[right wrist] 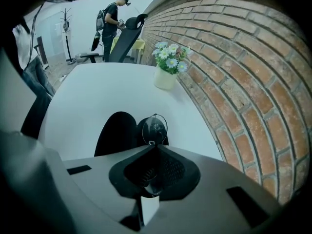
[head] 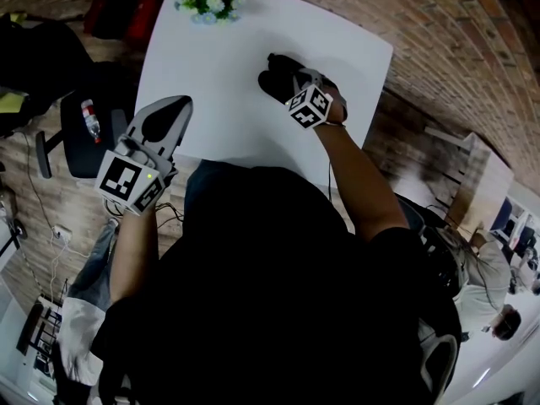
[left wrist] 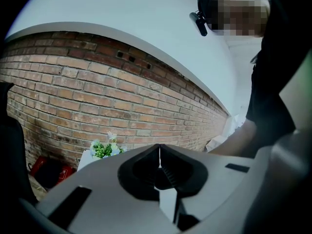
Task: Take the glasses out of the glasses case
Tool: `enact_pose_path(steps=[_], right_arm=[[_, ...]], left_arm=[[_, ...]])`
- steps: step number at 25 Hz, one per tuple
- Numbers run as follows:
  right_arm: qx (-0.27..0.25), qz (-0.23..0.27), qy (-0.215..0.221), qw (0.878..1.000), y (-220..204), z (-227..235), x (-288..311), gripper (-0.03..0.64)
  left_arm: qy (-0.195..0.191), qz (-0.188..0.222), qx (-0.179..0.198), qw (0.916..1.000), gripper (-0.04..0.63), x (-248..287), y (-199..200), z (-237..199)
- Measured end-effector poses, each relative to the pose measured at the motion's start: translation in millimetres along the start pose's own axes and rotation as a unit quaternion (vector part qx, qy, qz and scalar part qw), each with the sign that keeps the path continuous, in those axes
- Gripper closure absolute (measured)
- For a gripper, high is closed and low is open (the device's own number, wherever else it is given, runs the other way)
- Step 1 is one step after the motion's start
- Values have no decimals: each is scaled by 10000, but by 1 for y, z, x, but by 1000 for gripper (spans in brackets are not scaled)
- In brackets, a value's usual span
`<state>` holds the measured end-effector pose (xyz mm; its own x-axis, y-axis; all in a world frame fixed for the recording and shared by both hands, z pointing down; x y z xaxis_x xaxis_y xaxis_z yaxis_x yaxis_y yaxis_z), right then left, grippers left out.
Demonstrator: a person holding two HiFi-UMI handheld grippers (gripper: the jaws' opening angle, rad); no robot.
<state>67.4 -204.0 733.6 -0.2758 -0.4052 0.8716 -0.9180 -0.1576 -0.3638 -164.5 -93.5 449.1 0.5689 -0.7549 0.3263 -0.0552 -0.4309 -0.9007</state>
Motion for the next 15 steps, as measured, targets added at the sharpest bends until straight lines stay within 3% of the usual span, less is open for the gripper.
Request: enact_pose_path(steps=[15], right_arm=[[235, 429, -190, 9986, 6, 5, -54, 592]], left_arm=[[-20, 153, 230, 9996, 583, -14, 14, 28]])
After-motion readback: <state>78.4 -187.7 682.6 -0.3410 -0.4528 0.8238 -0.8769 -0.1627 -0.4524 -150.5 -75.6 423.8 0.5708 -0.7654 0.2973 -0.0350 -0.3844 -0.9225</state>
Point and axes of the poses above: the fingertips, and each gripper's own axes: x forward along the fingers, z to its right, y out of its top, the point moved 2 cm from there along -x, backward along the fingers, and after that the axes turned 2 degrees about -x, right-handed, at the moved point
